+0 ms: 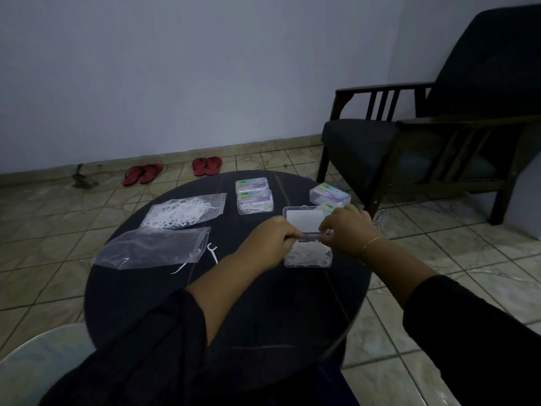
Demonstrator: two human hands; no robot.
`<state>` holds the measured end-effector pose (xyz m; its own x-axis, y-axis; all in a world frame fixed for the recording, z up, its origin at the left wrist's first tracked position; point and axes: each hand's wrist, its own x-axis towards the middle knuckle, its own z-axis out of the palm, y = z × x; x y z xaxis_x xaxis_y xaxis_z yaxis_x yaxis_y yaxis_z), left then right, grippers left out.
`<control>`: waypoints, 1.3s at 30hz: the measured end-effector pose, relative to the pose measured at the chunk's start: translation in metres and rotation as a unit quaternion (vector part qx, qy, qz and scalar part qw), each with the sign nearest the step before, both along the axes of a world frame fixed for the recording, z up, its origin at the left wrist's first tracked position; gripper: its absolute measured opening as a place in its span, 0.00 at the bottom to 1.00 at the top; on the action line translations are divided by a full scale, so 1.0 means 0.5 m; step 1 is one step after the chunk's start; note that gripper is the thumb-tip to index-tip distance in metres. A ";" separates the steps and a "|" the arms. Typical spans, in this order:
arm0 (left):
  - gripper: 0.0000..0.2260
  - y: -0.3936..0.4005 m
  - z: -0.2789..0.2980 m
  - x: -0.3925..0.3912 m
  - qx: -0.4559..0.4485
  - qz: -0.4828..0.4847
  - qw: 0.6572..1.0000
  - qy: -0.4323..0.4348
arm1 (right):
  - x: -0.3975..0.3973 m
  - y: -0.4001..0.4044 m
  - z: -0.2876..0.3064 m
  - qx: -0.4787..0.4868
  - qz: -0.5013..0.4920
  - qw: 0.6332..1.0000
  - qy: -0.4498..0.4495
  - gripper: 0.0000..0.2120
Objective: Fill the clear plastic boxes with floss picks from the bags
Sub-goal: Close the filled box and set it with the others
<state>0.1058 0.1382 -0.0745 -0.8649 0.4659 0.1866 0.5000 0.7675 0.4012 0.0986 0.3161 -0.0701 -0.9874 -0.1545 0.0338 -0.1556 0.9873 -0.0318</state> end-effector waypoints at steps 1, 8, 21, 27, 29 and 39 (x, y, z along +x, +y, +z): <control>0.12 0.013 0.000 -0.002 0.005 -0.005 1.000 -0.001 | 0.003 0.008 -0.001 -0.009 -0.005 1.000 -0.001 0.14; 0.15 0.046 -0.031 -0.011 0.025 -0.004 1.000 -0.017 | 0.010 0.026 -0.013 -0.028 -0.009 0.999 -0.016 0.15; 0.13 -0.019 -0.091 0.042 0.133 0.040 0.990 0.040 | 0.000 -0.070 -0.010 -0.080 0.079 0.991 0.073 0.13; 0.14 -0.124 -0.114 0.068 0.103 0.152 0.980 0.071 | 0.004 -0.170 -0.012 -0.084 0.137 0.986 0.042 0.13; 0.15 -0.154 -0.124 0.081 0.093 0.180 0.977 0.064 | 0.007 -0.207 -0.021 -0.075 0.152 0.985 0.034 0.14; 0.18 -0.252 -0.156 0.135 -0.002 0.284 0.958 0.036 | 0.024 -0.341 -0.101 -0.002 0.176 0.984 -0.042 0.21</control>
<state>0.1734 0.0123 -0.1524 -0.9638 -0.0764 0.2555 0.0270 0.9252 0.3784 0.1105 0.1456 -0.1204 -0.8725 -0.4864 -0.0452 -0.4835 0.8731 -0.0629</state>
